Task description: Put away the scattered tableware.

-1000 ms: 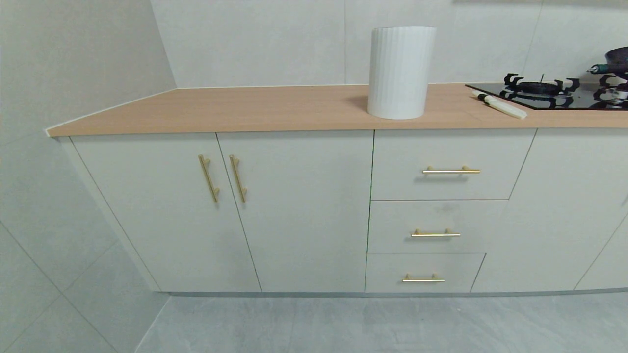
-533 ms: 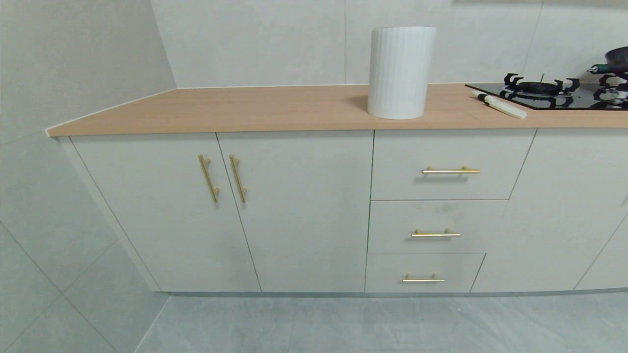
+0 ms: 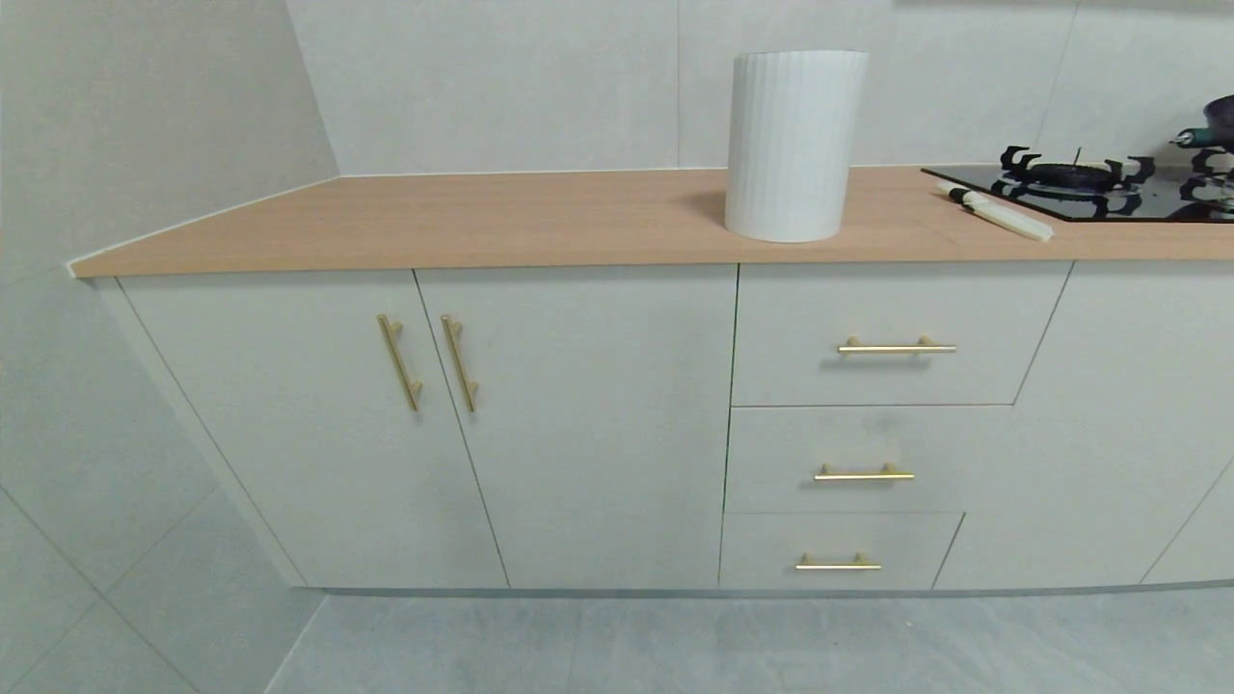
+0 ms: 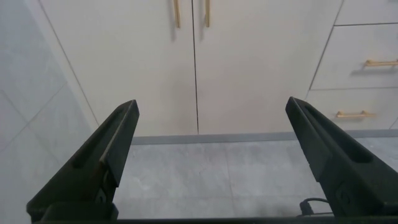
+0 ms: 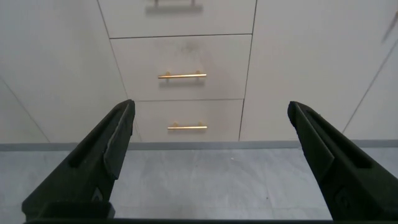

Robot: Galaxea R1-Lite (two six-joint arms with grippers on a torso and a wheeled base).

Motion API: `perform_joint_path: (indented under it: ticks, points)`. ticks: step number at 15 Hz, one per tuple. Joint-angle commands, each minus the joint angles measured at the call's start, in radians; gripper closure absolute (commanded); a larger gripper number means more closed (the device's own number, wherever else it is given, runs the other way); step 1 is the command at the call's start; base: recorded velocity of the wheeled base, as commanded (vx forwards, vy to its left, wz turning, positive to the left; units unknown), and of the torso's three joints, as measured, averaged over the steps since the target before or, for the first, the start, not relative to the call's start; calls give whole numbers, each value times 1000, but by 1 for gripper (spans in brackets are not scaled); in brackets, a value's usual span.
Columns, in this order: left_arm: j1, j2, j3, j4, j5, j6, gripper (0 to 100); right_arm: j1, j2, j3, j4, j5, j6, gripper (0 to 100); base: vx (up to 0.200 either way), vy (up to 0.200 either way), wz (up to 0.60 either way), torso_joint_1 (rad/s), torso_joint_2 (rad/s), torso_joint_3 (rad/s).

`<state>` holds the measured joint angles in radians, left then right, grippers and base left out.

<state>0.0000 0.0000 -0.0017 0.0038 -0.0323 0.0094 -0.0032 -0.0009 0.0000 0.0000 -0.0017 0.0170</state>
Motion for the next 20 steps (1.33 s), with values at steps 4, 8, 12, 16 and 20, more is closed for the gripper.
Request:
perform_joint_path:
  ticks: [4, 8, 12, 16, 20]
  points:
    - [0, 2, 0, 1, 2, 0, 0, 0, 2, 0, 2, 2, 0, 0, 200, 0, 0, 5, 4, 0]
    - [0, 2, 0, 1, 0, 0, 0, 0, 2, 0, 2, 3, 0, 0, 200, 0, 0, 2, 4, -1]
    - [0, 2, 0, 1, 0, 0, 0, 0, 2, 0, 2, 3, 0, 0, 200, 0, 0, 5, 5, 4]
    - [0, 2, 0, 1, 2, 0, 0, 0, 2, 0, 2, 3, 0, 0, 200, 0, 0, 4, 2, 1]
    - [0, 2, 0, 1, 0, 0, 0, 0, 2, 0, 2, 3, 0, 0, 0, 0, 0, 0, 0, 0]
